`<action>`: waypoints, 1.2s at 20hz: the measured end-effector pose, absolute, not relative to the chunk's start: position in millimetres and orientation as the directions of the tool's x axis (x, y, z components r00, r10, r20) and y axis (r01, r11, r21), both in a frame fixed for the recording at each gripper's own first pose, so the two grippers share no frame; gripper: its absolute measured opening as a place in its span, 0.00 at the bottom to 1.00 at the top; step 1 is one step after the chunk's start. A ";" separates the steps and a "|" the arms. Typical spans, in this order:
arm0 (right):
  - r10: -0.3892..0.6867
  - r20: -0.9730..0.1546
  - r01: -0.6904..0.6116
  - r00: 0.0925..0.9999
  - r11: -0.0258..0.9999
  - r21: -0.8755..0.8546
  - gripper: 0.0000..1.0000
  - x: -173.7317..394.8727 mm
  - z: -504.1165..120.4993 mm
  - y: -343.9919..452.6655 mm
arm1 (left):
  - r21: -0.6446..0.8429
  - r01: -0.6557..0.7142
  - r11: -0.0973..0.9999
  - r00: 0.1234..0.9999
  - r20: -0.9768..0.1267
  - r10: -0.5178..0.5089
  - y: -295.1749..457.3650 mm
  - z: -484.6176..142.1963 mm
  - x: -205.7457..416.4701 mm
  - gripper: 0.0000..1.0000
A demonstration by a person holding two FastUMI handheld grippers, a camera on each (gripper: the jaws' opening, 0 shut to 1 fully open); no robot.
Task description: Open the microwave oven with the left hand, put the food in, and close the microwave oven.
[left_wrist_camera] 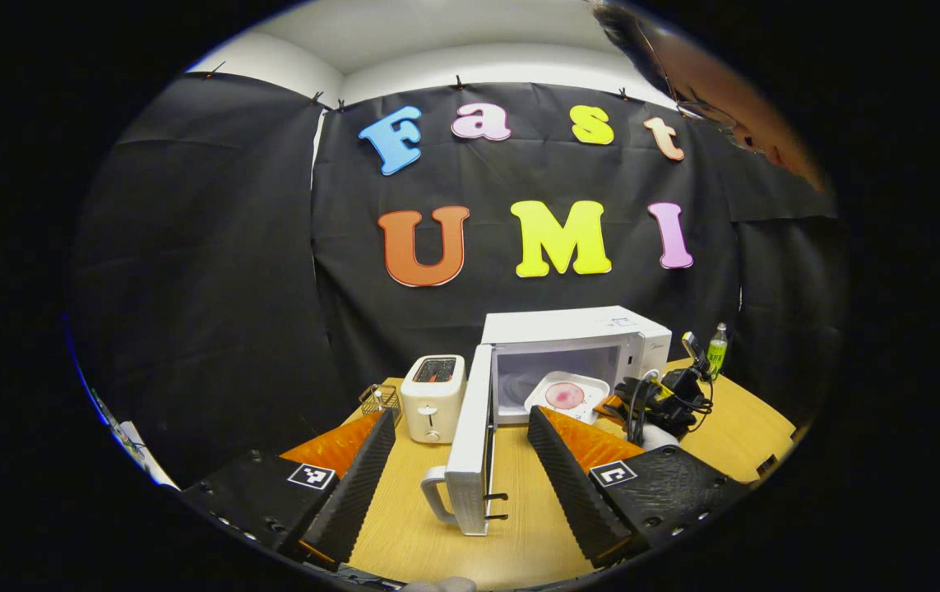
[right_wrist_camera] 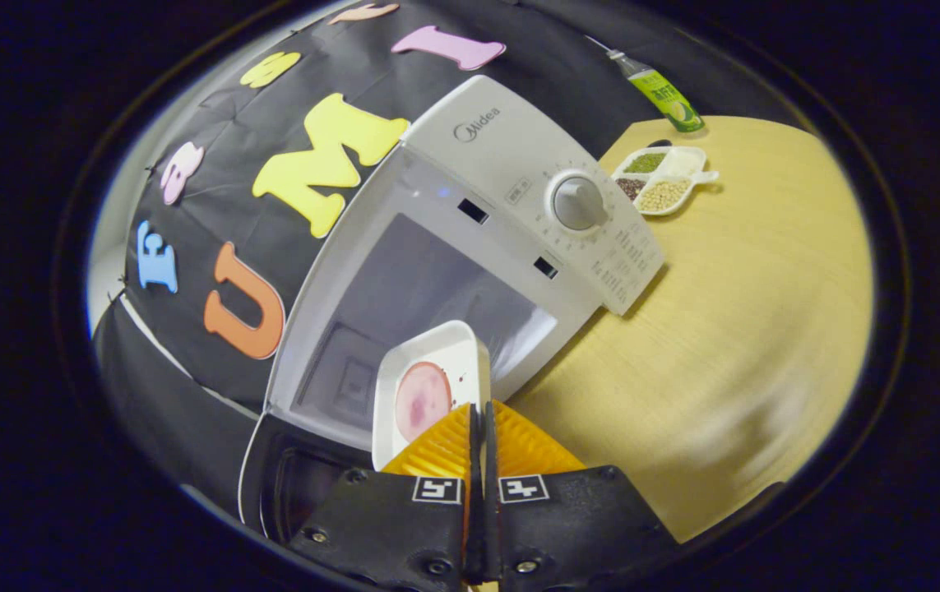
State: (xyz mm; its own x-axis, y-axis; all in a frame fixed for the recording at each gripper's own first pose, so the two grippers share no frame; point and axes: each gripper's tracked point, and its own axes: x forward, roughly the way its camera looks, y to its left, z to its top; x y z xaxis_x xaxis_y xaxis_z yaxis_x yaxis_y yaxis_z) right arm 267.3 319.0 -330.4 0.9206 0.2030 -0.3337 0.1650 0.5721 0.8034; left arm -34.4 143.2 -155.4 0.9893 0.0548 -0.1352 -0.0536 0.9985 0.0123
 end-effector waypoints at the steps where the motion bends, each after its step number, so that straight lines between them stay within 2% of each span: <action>1: 0.175 -0.333 0.192 0.927 0.541 0.818 0.04 277.4 -335.8 322.0 | 0.022 -0.062 0.998 0.988 -0.140 0.065 151.1 -159.7 -31.3 0.96; 3: 0.154 -0.337 0.230 0.929 0.473 0.850 0.03 297.5 -344.0 335.5 | 0.026 -0.064 0.998 0.987 -0.148 0.068 160.2 -161.2 -26.3 0.96; 6: 0.120 -0.344 0.262 0.931 0.437 0.860 0.04 326.0 -351.9 341.3 | 0.058 -0.078 0.995 0.985 -0.149 0.086 170.1 -165.0 -18.1 0.96; 7: 0.095 -0.349 0.275 0.932 0.440 0.855 0.00 333.6 -353.9 338.6 | 0.064 -0.073 0.995 0.986 -0.145 0.082 169.7 -167.5 -16.0 0.96; 8: 0.080 -0.352 0.284 0.932 0.441 0.851 0.04 340.7 -354.5 340.7 | 0.062 -0.064 0.996 0.987 -0.147 0.073 167.3 -168.9 -13.6 0.97; 9: 0.069 -0.353 0.288 0.933 0.445 0.848 0.00 346.0 -355.1 340.6 | 0.063 -0.060 0.996 0.986 -0.149 0.069 166.4 -168.7 -12.6 0.97; 10: 0.064 -0.349 0.284 0.935 0.455 0.844 0.04 353.0 -355.8 339.2 | 0.061 -0.058 0.996 0.986 -0.154 0.067 167.5 -171.0 -10.9 0.97; 14: 0.045 -0.345 0.282 0.938 0.482 0.830 0.04 362.6 -355.4 344.3 | 0.063 -0.052 0.997 0.987 -0.150 0.061 163.3 -171.6 -12.2 0.97; 16: 0.054 -0.299 0.239 0.953 0.473 0.848 0.07 365.5 -345.9 346.4 | 0.079 -0.058 0.995 0.988 -0.142 0.069 164.8 -168.1 -12.7 0.96; 18: 0.068 -0.247 0.188 0.966 0.468 0.864 0.17 365.5 -336.7 347.3 | 0.090 -0.064 0.994 0.988 -0.131 0.075 165.9 -164.4 -17.0 0.96; 19: 0.071 -0.233 0.173 0.970 0.473 0.864 0.34 361.2 -329.7 344.1 | 0.090 -0.067 0.994 0.988 -0.130 0.079 165.7 -163.9 -18.4 0.96; 20: 0.078 -0.236 0.167 0.969 0.496 0.852 0.46 355.1 -327.8 342.8 | 0.092 -0.072 0.993 0.989 -0.126 0.083 166.7 -162.3 -19.6 0.96; 22: 0.075 -0.233 0.147 0.970 0.585 0.797 0.83 341.8 -318.2 336.6 | 0.088 -0.078 0.993 0.989 -0.120 0.089 166.5 -159.4 -21.6 0.96; 23: 0.074 -0.222 0.126 0.972 0.632 0.765 0.92 334.6 -309.1 332.9 | 0.083 -0.077 0.994 0.990 -0.113 0.086 165.3 -155.5 -23.0 0.97; 24: 0.079 -0.210 0.103 0.975 0.676 0.729 0.95 326.2 -298.0 328.2 | 0.080 -0.077 0.994 0.991 -0.105 0.085 164.3 -152.4 -22.5 0.97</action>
